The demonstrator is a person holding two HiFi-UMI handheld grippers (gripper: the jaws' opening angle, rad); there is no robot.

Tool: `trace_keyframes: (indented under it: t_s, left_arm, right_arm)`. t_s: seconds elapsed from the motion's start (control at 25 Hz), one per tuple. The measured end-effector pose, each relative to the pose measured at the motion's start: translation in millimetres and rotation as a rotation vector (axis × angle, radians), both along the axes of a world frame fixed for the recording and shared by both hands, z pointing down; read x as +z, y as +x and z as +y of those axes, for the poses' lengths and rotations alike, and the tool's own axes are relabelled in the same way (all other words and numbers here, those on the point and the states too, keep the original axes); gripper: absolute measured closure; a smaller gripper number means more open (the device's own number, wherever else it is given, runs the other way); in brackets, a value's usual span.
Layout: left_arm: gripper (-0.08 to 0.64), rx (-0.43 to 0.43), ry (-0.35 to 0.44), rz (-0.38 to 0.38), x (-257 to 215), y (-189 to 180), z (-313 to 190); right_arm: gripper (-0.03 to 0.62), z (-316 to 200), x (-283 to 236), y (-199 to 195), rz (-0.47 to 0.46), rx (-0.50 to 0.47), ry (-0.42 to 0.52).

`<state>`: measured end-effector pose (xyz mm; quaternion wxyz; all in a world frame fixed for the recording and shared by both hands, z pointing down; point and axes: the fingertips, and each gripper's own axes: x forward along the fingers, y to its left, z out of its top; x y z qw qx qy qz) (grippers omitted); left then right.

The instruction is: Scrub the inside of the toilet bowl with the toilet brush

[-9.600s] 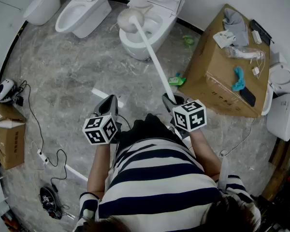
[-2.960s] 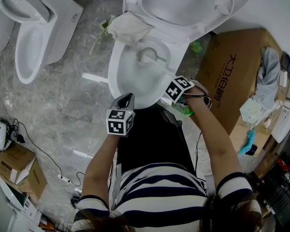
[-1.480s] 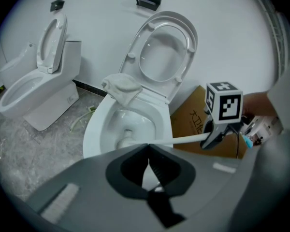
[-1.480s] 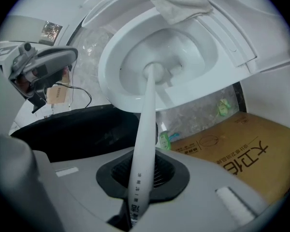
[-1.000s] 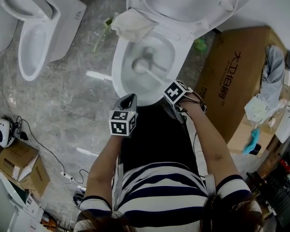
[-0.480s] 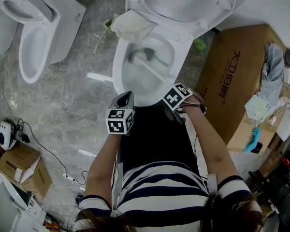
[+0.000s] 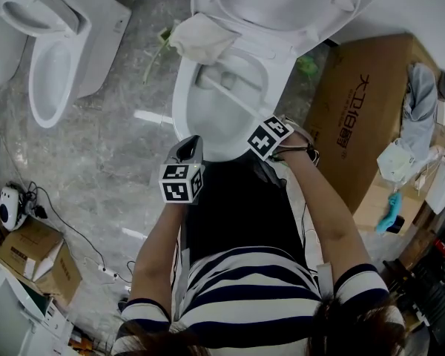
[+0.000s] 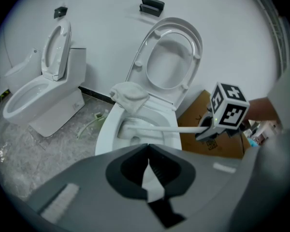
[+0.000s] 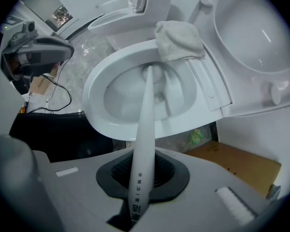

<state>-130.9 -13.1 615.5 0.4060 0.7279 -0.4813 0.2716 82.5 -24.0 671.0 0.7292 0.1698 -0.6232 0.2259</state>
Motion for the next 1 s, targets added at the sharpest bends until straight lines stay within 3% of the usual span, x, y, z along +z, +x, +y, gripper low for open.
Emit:
trace_keyframes:
  t_s: [0.24,0.44,1.0]
  left_arm:
    - [0.560,0.007,-0.006,0.004,1.9,4.0,2.1]
    - [0.560,0.014,-0.008,0.008,1.1,6.3,3.1]
    - [0.560,0.028,0.007,0.013,-6.7,17.9,3.5]
  right_arm:
    - [0.558,-16.0,1.2,6.1,0.022,-0.036,0.021]
    - [0.558,-22.4,-2.6,24.0,0.067,-0.011,0.031]
    - [0.558,-16.5,-22.9,70.2,0.220,-0.024,-0.016]
